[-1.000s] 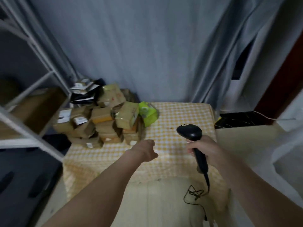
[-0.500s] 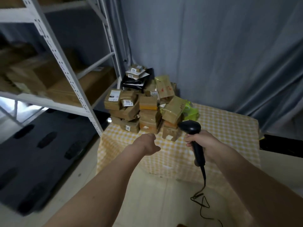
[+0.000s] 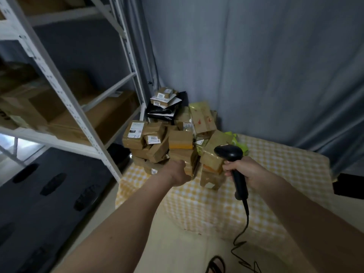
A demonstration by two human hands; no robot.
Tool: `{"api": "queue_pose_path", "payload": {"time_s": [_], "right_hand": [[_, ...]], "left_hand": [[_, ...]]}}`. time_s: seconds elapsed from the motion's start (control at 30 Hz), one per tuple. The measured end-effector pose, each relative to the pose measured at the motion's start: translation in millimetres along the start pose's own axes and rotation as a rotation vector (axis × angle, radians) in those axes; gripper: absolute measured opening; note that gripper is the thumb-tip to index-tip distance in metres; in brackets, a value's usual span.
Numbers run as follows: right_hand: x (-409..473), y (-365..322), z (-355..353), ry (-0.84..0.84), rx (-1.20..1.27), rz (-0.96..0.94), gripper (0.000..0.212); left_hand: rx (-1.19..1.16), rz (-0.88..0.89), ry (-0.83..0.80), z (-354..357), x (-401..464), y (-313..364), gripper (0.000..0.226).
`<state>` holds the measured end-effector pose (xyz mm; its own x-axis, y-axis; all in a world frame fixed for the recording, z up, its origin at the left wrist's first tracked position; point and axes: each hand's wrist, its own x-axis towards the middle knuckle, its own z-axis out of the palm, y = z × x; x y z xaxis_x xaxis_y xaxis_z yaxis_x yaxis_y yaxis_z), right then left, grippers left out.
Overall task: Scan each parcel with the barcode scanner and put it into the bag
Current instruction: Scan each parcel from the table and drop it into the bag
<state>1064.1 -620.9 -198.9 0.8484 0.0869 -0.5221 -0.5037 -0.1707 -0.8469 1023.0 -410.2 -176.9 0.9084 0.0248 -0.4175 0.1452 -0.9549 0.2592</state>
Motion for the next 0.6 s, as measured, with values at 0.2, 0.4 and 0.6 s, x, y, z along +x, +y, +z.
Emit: {"api": "queue_pose_path", "payload": {"time_s": [0.2, 0.4, 0.6], "right_hand": [[69.2, -30.7, -53.4, 0.086, 0.068, -0.018, 0.008], [147.0, -39.7, -96.2, 0.161, 0.102, 0.025, 0.015], [193.9, -37.8, -123.2, 0.223, 0.187, 0.132, 0.013]], "left_hand": [[0.028, 0.113, -0.025, -37.1, 103.1, 64.7, 0.048], [0.058, 0.194, -0.035, -50.8, 193.7, 104.9, 0.048], [0.051, 0.251, -0.084, -56.0, 267.8, 136.6, 0.044]]}}
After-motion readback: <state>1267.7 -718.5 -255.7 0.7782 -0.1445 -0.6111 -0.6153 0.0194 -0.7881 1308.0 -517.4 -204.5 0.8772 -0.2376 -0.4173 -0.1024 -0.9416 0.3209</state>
